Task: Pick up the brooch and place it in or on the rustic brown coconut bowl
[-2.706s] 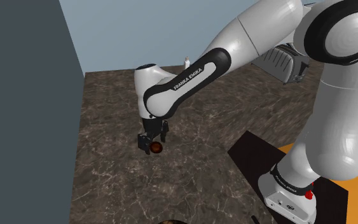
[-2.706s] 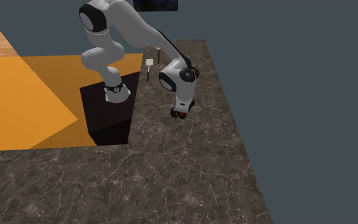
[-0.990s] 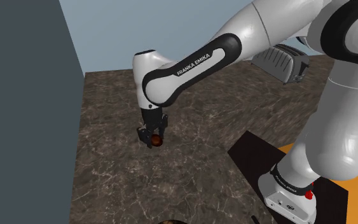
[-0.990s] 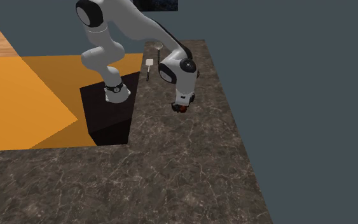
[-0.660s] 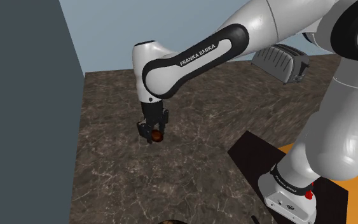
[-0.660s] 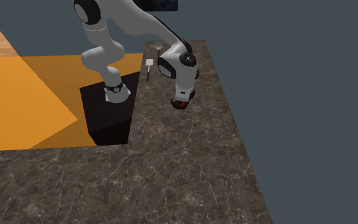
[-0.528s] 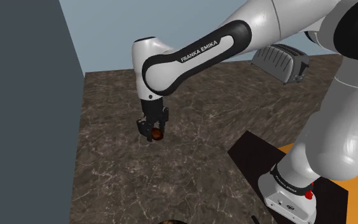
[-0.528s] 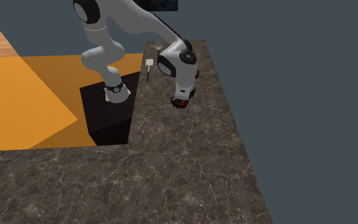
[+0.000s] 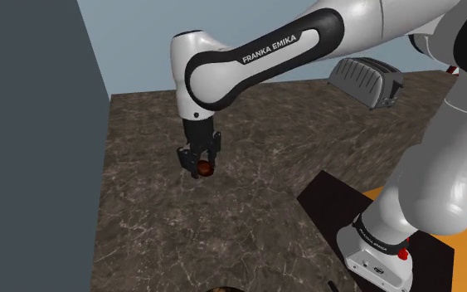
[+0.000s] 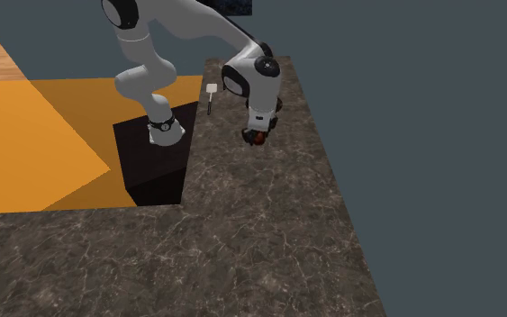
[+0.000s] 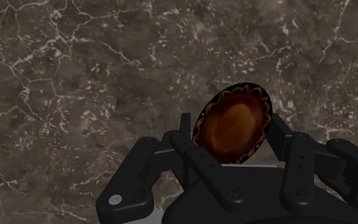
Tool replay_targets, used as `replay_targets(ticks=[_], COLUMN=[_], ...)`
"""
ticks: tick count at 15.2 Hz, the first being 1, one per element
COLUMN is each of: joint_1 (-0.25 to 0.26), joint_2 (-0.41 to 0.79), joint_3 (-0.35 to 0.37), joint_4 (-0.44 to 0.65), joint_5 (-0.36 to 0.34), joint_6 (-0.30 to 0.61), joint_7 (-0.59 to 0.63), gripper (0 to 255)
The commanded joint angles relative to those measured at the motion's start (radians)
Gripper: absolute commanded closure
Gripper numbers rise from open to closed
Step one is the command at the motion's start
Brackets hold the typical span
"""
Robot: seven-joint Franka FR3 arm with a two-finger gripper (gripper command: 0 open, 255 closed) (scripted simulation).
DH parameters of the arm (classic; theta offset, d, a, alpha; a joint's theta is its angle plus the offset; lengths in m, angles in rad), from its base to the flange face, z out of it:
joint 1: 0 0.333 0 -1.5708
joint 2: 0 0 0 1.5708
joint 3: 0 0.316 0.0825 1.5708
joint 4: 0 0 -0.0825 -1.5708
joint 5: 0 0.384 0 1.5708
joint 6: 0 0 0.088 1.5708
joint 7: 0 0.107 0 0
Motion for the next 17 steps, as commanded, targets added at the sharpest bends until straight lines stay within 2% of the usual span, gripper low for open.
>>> replay_targets(ticks=[1, 9, 17], joint_1=[0.014, 0.101, 0.198], joint_2=[-0.027, -0.140, -0.200], joint_3=[0.014, 0.100, 0.200], joint_4=[-0.030, -0.168, -0.234], joint_5=[0.013, 0.087, 0.151], joint_6=[0.008, 0.065, 0.113], joint_7=[0.022, 0.151, 0.305], gripper=[255, 255, 255])
